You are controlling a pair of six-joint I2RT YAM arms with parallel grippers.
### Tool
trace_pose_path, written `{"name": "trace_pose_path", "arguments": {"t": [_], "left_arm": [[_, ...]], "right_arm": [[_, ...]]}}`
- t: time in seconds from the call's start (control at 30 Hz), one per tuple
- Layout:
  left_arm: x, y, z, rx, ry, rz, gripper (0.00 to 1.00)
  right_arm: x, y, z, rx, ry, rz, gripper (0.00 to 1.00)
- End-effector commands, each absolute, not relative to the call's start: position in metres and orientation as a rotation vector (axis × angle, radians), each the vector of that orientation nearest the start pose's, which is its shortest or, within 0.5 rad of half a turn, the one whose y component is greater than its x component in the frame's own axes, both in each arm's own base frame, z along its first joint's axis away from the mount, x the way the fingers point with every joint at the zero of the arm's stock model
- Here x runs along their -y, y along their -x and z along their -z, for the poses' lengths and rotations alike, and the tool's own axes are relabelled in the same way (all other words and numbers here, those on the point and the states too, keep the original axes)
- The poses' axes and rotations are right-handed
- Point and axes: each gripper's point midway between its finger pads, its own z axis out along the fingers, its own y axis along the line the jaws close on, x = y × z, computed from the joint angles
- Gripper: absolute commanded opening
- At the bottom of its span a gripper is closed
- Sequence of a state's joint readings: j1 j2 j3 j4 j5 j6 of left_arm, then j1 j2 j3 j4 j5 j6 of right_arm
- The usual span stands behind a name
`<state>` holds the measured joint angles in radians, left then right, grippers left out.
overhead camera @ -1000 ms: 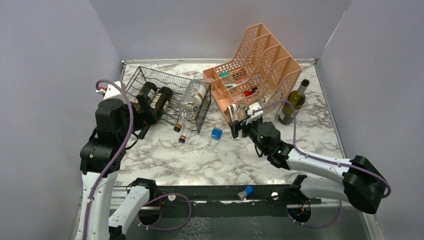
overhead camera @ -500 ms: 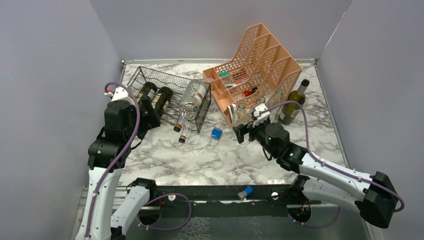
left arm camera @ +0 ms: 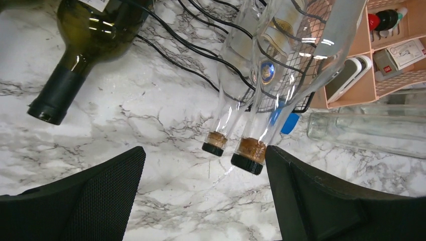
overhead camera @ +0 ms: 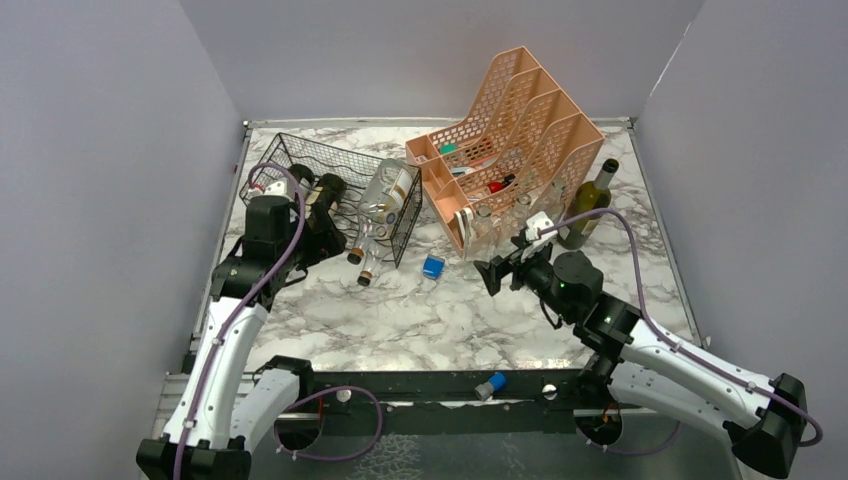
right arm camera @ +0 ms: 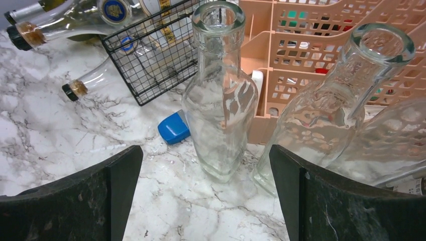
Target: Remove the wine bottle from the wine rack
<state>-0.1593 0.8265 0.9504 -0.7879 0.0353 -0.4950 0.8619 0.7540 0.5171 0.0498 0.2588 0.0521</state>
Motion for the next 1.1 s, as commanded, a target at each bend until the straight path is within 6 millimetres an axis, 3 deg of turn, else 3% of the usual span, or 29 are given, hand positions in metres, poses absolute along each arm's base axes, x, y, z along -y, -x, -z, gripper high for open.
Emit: {"name": "trace_pose_path", "arguments": {"t": [0.0,0.1,0.27,0.43,0.53,1.07], "left_arm": [[0.076,-0.264,-0.218,-2.184,0.393,0.466,0.94],[0.074,-0.277,-0.206,-2.198,0.446,0.473,0.89],[0.087,-0.303,-0.191,-2.194,0.537,0.729,0.74],[0.089,-0.322,-0.188,-2.071,0.682,0.987,0.61],[0.089,-0.330,-0.183,-2.023,0.754,1.049,0.54],[0.098,-0.353,-0.157,-1.987,0.835,1.193,0.55]], "right_arm": [[-0.207,-0.228,-0.223,-1.666,0.534,-0.475,1.00],[-0.204,-0.225,-0.232,-1.649,0.519,-0.487,1.00],[-0.200,-0.219,-0.238,-1.632,0.519,-0.499,1.00],[-0.194,-0.216,-0.238,-1.635,0.510,-0.493,1.00],[-0.191,-0.215,-0.240,-1.633,0.501,-0.494,1.00],[-0.184,-0.211,-0.254,-1.605,0.474,-0.500,1.00]]}}
